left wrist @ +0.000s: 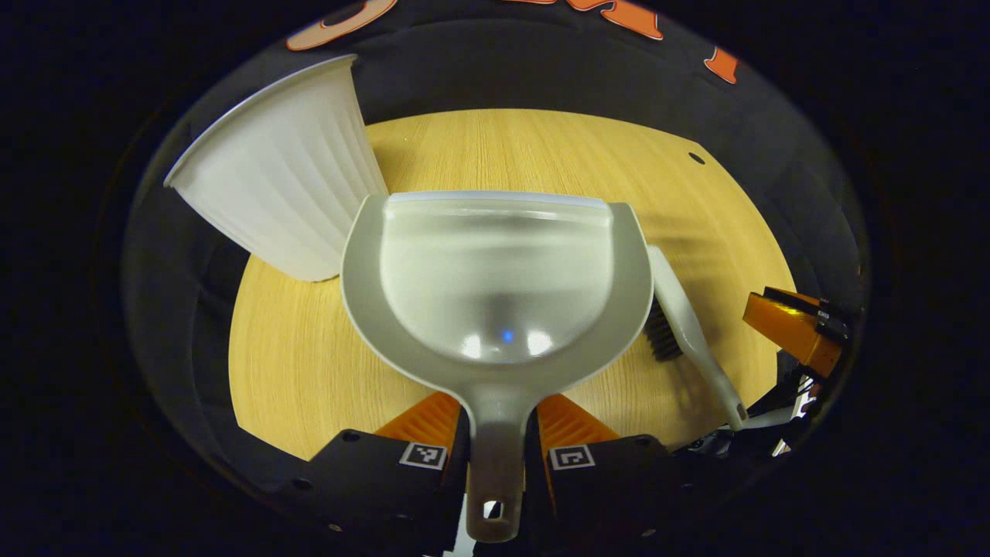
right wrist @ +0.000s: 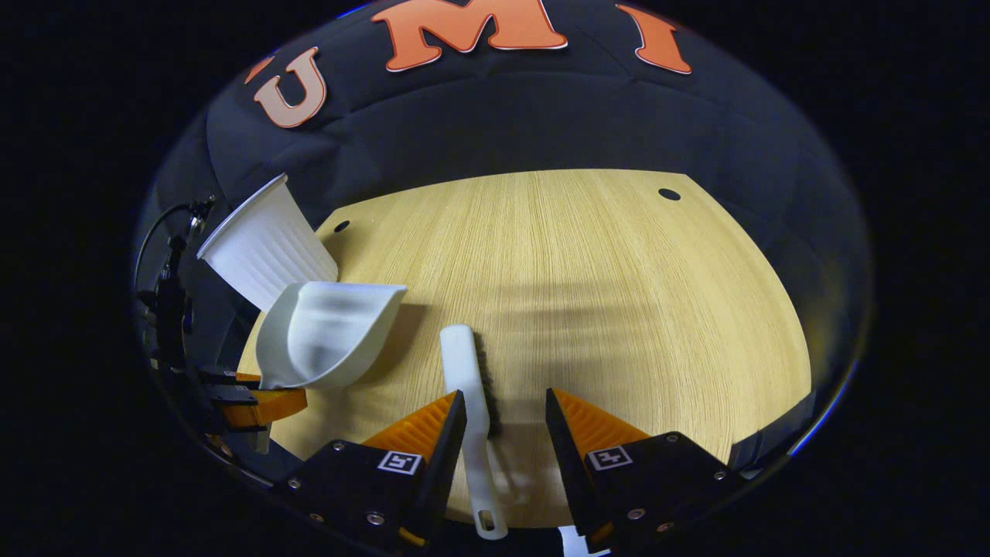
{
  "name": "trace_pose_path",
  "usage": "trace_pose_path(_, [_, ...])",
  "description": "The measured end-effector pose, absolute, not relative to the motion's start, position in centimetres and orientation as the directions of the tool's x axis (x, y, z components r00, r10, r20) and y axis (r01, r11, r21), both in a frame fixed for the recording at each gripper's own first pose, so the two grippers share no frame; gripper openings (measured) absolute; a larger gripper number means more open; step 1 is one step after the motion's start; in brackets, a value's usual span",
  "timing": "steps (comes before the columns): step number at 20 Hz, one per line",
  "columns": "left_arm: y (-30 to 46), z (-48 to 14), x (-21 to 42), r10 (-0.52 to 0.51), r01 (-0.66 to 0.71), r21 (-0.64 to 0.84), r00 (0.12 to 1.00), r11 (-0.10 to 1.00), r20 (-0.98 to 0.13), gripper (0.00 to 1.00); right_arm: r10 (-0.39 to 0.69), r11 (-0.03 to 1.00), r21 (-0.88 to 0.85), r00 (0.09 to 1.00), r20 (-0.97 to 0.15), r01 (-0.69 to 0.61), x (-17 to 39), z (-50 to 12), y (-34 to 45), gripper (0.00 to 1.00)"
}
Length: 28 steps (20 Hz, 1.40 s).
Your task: Pick up the small broom and dustpan from the desktop, sweep the trash into the dustpan with the broom, and then empty the trash into the garbage bin.
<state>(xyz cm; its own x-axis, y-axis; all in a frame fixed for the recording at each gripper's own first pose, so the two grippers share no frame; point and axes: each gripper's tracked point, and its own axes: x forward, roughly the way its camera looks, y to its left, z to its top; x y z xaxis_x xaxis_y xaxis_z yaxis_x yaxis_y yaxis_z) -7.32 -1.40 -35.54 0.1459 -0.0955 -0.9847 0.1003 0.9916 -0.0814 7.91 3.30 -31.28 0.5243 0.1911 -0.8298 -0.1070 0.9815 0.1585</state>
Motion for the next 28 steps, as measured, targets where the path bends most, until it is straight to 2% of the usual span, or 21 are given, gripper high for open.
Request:
trace_pose_path(1, [-1.0,-35.1,-7.0,-0.078,0.106,-0.063,0.147,0.992,-0.986,0.35,0.176,0.984,0.141,0.522,-0.835,-0.106,7.9,-31.5,3.0,0.55])
trace_pose_path(2, [-0.8,-35.1,-7.0,-0.073,0.107,-0.059,0.131,0.993,-0.989,0.35,0.151,0.988,0.114,0.523,-0.839,-0.104,8.1,-31.8,2.5,0.64])
trace_pose_path(5, [0.0,-32.8,-6.5,-0.063,0.114,-0.048,0.129,0.992,-0.990,0.36,0.113,0.992,0.070,0.519,-0.847,-0.102,8.3,-32.2,1.8,0.65])
trace_pose_path(11, [-1.8,-35.1,-8.0,-0.064,0.091,-0.057,0.070,0.994,-0.996,0.36,0.057,0.996,0.013,0.504,-0.862,-0.091,8.5,-32.6,0.6,0.66])
trace_pose_path(12, [-2.1,-34.7,-7.8,-0.071,0.098,-0.063,0.082,0.993,-0.994,0.40,0.061,0.996,0.019,0.505,-0.861,-0.088,8.6,-32.5,0.7,0.66])
trace_pose_path(14, [-1.7,-32.4,-7.7,-0.087,0.102,-0.078,0.084,0.992,-0.993,0.42,0.056,0.996,0.014,0.506,-0.860,-0.087,8.7,-32.5,0.6,0.66])
trace_pose_path(15, [-1.5,-32.1,-7.7,-0.090,0.099,-0.082,0.079,0.992,-0.993,0.49,0.051,0.996,0.009,0.505,-0.861,-0.086,8.7,-32.5,0.6,0.66])
trace_pose_path(18, [-1.4,-31.3,-7.7,-0.096,0.072,-0.090,0.082,0.993,-0.992,0.50,0.057,0.996,0.011,0.512,-0.857,-0.092,8.8,-31.9,0.7,0.67])
trace_pose_path(20, [-1.5,-30.4,-7.7,-0.104,0.055,-0.098,0.113,0.994,-0.988,0.52,0.066,0.996,0.021,0.532,-0.844,-0.090,9.2,-31.0,1.0,0.68])
trace_pose_path(23, [-1.4,-29.4,-7.2,-0.109,0.070,-0.095,0.243,0.993,-0.964,0.57,0.075,0.996,0.038,0.598,-0.798,-0.075,10.3,-27.8,1.1,0.70])
trace_pose_path(24, [-1.3,-29.4,-6.8,-0.101,0.074,-0.082,0.295,0.994,-0.950,0.61,0.063,0.997,0.023,0.628,-0.776,-0.072,10.8,-26.5,0.8,0.70])
trace_pose_path(27, [-1.4,-30.0,-5.9,-0.104,0.087,-0.073,0.440,0.994,-0.892,0.82,0.051,0.998,0.003,0.715,-0.697,-0.068,12.6,-22.8,0.9,0.70])
trace_pose_path(28, [-1.5,-30.0,-5.6,-0.101,0.090,-0.065,0.483,0.994,-0.870,0.82,0.051,0.998,0.002,0.742,-0.668,-0.068,13.1,-21.5,1.1,0.70])
